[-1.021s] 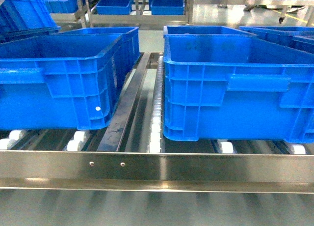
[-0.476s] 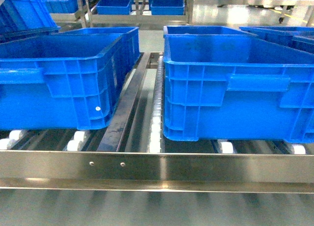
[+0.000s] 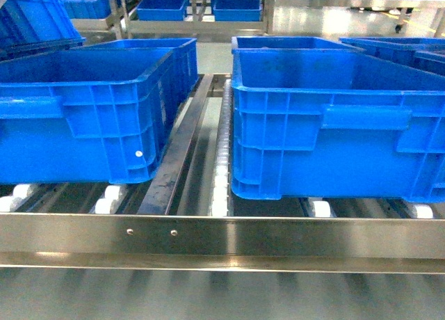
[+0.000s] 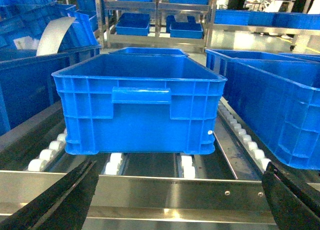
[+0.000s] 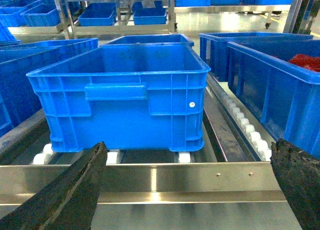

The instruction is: Sort blue parts and orange caps into right shelf containers

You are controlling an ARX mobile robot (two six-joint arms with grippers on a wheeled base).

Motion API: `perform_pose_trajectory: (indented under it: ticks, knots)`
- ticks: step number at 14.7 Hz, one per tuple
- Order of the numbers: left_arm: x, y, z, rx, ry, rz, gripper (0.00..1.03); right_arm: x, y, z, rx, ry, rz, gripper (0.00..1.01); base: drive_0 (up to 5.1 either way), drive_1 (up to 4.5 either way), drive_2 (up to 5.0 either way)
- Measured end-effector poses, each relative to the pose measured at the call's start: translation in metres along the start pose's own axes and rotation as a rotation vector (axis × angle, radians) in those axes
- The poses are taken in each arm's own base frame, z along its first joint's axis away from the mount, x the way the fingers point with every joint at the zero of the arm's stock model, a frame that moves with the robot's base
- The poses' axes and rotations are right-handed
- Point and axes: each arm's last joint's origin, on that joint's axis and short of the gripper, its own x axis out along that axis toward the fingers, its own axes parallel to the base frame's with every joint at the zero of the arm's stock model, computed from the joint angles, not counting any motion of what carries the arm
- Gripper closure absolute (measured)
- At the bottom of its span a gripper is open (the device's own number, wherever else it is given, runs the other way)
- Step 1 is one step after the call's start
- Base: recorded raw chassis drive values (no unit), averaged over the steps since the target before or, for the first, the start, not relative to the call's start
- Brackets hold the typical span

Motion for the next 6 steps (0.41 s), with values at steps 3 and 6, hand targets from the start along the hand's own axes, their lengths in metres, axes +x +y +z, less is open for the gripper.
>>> perform_pose_trajectory:
  ticks: [3, 6]
  knots:
    - [0.0, 0.0, 0.0, 0.0, 0.0, 0.0, 0.05, 0.0, 0.0, 0.0, 0.0, 0.0, 0.0, 0.03, 0.0, 0.0, 0.0]
    - [0.0, 0.0, 0.0, 0.0, 0.0, 0.0, 0.05, 0.0, 0.0, 0.0, 0.0, 0.0, 0.0, 0.03, 0.0, 0.0, 0.0]
